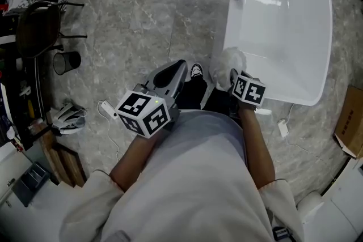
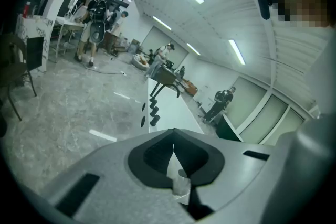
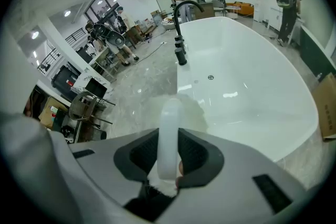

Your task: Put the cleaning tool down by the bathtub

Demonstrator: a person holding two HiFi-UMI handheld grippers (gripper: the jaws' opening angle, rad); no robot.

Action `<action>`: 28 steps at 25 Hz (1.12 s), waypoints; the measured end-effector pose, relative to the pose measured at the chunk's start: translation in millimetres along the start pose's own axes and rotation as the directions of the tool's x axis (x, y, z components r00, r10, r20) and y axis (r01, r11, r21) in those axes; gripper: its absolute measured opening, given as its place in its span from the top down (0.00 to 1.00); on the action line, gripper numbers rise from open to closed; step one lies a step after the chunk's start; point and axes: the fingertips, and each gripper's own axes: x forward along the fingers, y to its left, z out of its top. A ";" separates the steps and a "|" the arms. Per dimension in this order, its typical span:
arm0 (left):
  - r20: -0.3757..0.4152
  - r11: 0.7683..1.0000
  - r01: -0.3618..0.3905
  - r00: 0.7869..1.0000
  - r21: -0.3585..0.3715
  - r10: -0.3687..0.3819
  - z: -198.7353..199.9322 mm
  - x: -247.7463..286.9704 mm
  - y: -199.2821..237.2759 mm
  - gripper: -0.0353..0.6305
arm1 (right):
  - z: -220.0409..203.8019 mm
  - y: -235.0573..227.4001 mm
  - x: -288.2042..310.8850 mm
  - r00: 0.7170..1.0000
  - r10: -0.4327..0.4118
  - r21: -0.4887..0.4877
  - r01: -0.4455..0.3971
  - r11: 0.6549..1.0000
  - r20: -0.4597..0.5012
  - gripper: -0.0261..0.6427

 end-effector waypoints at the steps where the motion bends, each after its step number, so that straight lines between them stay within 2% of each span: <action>1: -0.001 1.000 -0.001 1.000 -0.003 0.001 -1.2 -0.4 0.1 0.94 | -2.2 -1.4 1.4 1.000 -0.003 0.000 0.003 1.000 -0.005 0.83; 19: -0.031 1.000 -0.007 0.999 -0.005 0.007 -18.6 -3.4 -2.5 0.94 | -35.6 -20.8 22.6 0.997 -0.034 0.005 0.035 0.999 -0.076 0.83; 28: -0.036 1.000 -0.009 0.999 0.001 0.009 -19.0 -8.7 -3.4 0.94 | -46.1 -27.1 35.9 0.992 -0.076 -0.051 0.071 0.996 -0.102 0.83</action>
